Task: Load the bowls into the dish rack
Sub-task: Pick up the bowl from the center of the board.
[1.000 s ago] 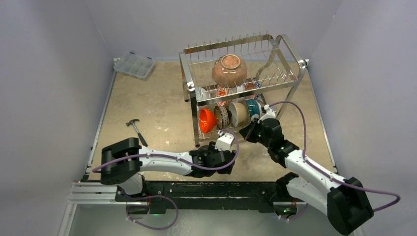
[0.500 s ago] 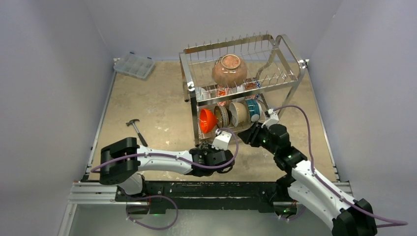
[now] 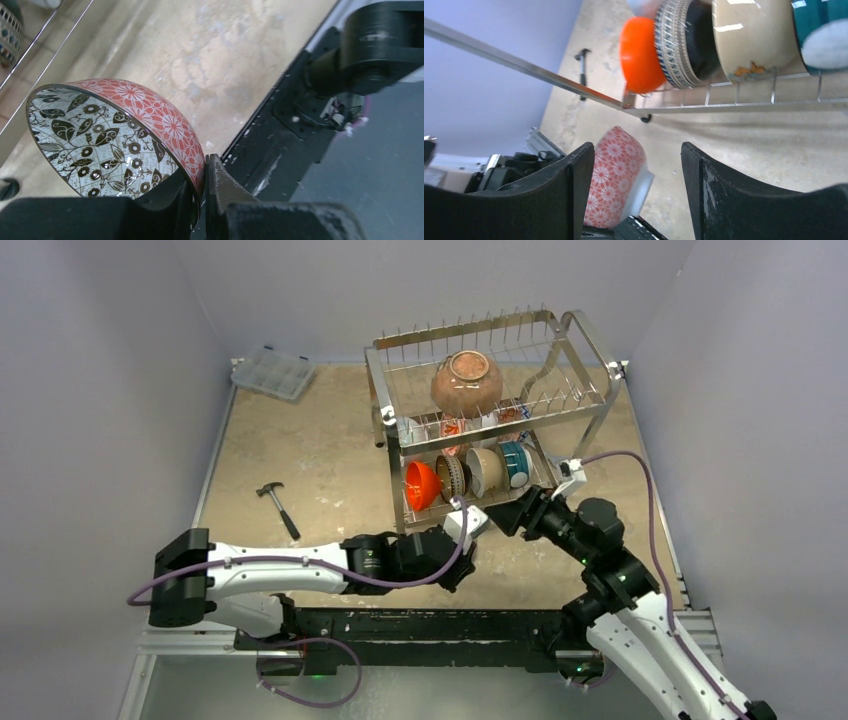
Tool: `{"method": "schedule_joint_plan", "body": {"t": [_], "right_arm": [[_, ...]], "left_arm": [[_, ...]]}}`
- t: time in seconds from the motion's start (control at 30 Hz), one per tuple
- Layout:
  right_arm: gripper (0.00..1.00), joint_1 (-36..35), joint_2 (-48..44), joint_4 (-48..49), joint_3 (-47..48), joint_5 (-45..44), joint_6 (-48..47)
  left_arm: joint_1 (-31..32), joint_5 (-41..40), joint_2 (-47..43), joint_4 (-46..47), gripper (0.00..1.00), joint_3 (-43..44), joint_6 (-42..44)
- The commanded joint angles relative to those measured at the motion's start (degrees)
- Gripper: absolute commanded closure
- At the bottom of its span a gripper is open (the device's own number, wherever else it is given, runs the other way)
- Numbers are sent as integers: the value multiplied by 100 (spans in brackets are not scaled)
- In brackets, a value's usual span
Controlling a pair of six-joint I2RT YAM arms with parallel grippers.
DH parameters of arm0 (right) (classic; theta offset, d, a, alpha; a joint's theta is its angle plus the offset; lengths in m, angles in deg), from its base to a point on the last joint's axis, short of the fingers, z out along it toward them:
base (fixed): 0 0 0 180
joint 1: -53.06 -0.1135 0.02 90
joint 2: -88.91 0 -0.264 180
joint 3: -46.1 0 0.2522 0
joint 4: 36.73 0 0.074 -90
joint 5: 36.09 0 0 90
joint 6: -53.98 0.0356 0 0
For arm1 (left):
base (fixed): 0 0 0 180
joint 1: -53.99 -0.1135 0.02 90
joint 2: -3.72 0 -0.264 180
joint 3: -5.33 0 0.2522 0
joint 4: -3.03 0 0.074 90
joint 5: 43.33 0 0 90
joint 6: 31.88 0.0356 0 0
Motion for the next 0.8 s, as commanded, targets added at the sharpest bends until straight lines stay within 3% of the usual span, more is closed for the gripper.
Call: {"method": "schedule_joint_plan", "body": {"t": [0.0, 0.17, 0.4, 0.77], "right_arm": [[31, 8, -199, -275, 695, 327, -192], [18, 13, -152, -283, 1405, 560, -443], [11, 10, 53, -196, 2450, 563, -680], [6, 13, 768, -347, 4074, -364, -1171]], "left_arm": [[-38, 793, -578, 542, 100, 359, 744], [-311, 1625, -1001, 748, 100, 728, 848], [-933, 2782, -889, 824, 100, 1837, 619], [-1339, 3142, -28, 1392, 100, 3861, 370]]}}
